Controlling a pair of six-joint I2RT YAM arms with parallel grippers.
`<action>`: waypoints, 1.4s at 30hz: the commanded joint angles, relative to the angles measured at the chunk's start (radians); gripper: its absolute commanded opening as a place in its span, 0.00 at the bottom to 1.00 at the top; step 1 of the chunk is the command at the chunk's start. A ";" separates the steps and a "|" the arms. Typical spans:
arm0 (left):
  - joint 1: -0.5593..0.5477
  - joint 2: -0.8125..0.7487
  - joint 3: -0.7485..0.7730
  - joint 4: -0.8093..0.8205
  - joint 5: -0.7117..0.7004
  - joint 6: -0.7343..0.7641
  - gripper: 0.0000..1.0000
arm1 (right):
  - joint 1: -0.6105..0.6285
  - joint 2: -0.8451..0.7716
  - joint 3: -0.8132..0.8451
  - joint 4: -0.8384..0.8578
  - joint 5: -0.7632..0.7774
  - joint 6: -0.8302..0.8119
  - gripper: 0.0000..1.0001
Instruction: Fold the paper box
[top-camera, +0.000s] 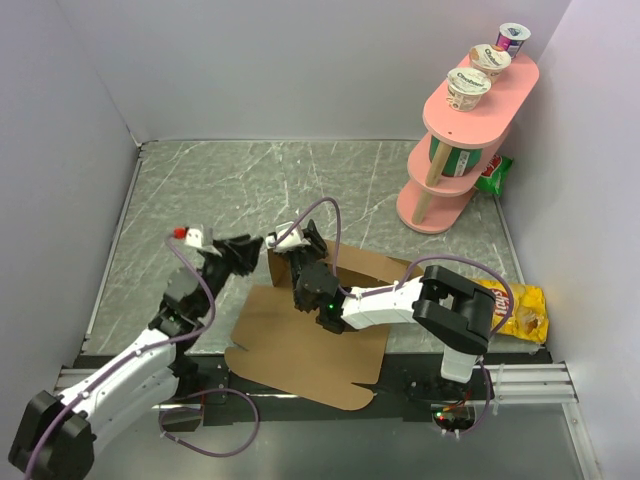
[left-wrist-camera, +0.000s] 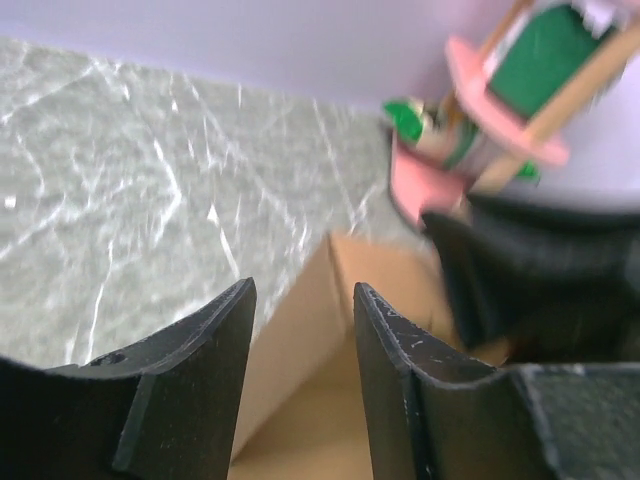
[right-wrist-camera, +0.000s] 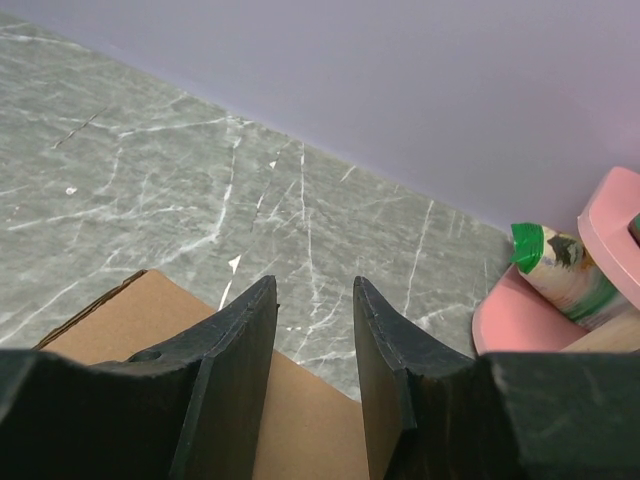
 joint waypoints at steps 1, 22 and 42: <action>0.114 0.067 0.143 -0.062 0.152 -0.132 0.50 | 0.003 -0.025 -0.012 -0.031 0.025 0.002 0.44; 0.162 0.311 0.208 0.013 0.364 -0.154 0.46 | 0.003 -0.031 -0.009 -0.062 0.021 0.030 0.43; 0.162 0.319 0.139 -0.030 0.346 -0.083 0.36 | 0.003 -0.035 -0.023 -0.036 0.025 0.025 0.43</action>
